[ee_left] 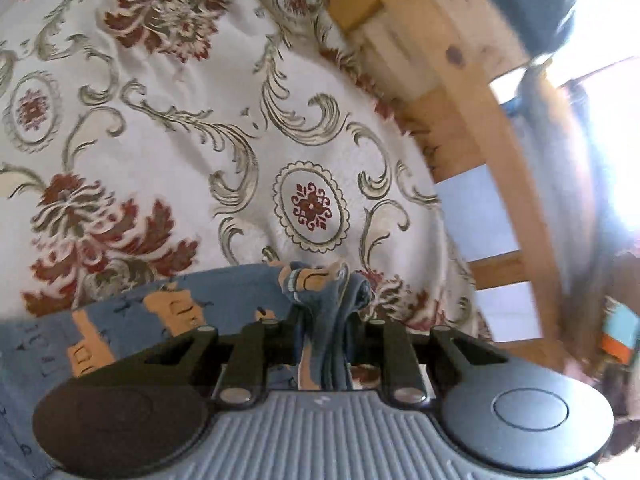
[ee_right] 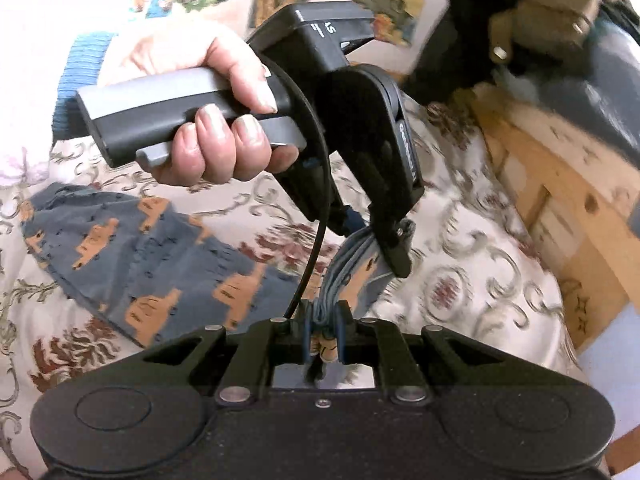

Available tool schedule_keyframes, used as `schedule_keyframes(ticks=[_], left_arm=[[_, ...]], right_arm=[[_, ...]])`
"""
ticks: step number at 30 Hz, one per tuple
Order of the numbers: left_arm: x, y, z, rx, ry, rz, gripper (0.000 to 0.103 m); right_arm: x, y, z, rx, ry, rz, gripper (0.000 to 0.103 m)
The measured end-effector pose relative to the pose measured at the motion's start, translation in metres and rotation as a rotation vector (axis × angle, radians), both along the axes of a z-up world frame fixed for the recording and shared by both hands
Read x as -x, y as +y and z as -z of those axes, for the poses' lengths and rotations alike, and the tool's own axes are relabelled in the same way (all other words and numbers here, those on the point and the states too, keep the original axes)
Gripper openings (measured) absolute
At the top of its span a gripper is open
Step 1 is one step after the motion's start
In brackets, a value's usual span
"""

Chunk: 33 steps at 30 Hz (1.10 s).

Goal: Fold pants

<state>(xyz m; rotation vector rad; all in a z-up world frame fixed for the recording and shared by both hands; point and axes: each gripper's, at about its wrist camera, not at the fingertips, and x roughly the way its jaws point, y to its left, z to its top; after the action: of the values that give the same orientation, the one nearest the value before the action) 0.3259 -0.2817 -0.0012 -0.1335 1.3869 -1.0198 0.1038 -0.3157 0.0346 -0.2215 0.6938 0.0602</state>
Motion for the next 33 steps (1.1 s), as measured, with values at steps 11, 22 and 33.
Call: schedule_keyframes(ticks=[11, 22, 33], left_arm=[[-0.017, 0.133, 0.054, 0.127, 0.022, -0.065, 0.022], [-0.029, 0.196, 0.133, 0.193, 0.090, -0.175, 0.048], [-0.030, 0.205, 0.140, 0.198, 0.096, -0.242, 0.019]], right_arm=[[-0.020, 0.101, 0.038, 0.032, 0.086, -0.116, 0.012], [-0.038, 0.145, 0.107, 0.057, 0.198, -0.178, 0.013], [-0.033, 0.149, 0.113, 0.051, 0.171, -0.155, 0.014]])
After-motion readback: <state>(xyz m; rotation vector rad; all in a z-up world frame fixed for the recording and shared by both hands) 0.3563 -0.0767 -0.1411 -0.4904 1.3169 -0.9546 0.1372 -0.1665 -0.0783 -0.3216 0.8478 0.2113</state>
